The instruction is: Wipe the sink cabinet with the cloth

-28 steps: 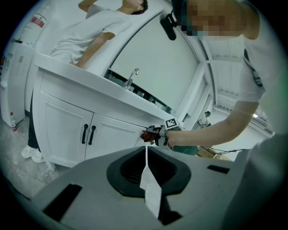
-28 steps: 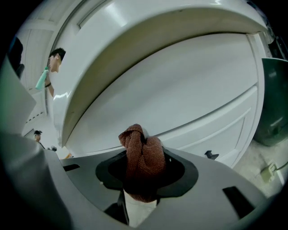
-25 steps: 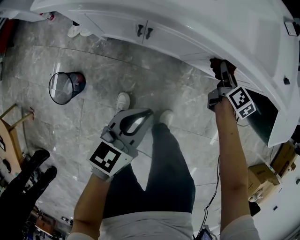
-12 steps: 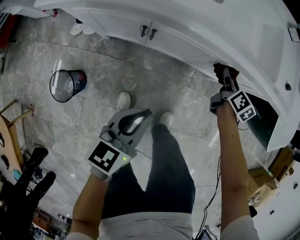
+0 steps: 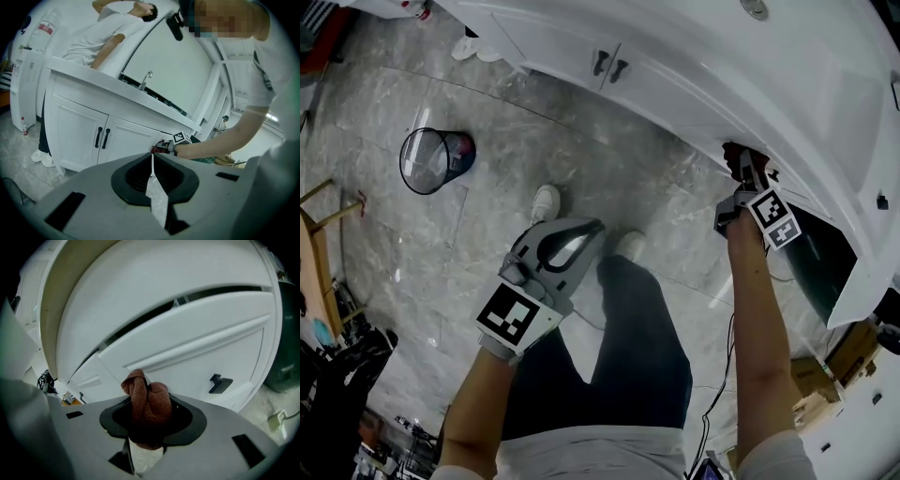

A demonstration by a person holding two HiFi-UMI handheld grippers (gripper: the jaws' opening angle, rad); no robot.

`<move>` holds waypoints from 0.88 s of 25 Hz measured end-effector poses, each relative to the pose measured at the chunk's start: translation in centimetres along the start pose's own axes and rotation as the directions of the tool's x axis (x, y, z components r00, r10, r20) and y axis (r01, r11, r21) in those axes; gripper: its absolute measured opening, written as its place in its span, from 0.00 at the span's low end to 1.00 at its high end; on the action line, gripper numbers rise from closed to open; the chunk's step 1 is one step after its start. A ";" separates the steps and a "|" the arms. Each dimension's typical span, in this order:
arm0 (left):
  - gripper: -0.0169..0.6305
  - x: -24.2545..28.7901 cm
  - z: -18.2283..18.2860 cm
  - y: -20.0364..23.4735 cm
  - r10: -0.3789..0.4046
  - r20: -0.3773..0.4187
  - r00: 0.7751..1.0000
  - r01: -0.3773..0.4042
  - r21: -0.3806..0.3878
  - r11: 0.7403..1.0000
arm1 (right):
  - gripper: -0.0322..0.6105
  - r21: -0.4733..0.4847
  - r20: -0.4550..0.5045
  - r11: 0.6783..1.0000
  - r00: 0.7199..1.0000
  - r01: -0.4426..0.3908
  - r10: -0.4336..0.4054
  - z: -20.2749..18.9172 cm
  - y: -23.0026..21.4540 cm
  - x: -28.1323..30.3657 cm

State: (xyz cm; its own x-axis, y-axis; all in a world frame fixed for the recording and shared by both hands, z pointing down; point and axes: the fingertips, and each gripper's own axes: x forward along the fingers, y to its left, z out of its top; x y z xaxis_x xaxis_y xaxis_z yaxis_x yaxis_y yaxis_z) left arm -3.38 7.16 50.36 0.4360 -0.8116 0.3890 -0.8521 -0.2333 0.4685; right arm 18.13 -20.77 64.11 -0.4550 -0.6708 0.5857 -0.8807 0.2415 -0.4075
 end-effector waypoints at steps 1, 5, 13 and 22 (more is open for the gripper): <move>0.05 0.1 0.0 0.0 0.009 0.005 1.000 -0.009 -0.001 1.000 | 0.30 -0.003 -0.011 1.000 1.000 0.004 -0.004 -0.6 -0.4 0.5; 0.05 0.5 -0.2 0.1 0.039 0.015 0.999 -0.039 -0.004 0.999 | 0.30 -0.024 -0.051 1.000 0.999 0.014 -0.015 -2.7 -1.8 2.2; 0.05 1.1 -1.5 -0.2 0.082 0.015 0.996 -0.082 -0.028 0.996 | 0.30 -0.062 -0.092 0.997 0.995 0.035 -0.041 -5.0 -3.9 4.3; 0.05 2.3 -2.0 -1.9 0.081 0.002 0.997 -0.081 -0.018 0.997 | 0.30 -0.089 -0.083 0.996 0.996 0.010 -0.018 -5.1 -4.3 4.2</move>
State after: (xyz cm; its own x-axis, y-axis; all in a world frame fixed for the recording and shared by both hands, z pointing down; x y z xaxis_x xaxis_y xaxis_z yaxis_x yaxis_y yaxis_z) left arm -0.15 6.83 51.95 0.3647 -0.8288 0.4243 -0.8794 -0.1568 0.4495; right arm 19.37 -21.05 71.92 -0.4486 -0.6144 0.6490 -0.8936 0.2958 -0.3376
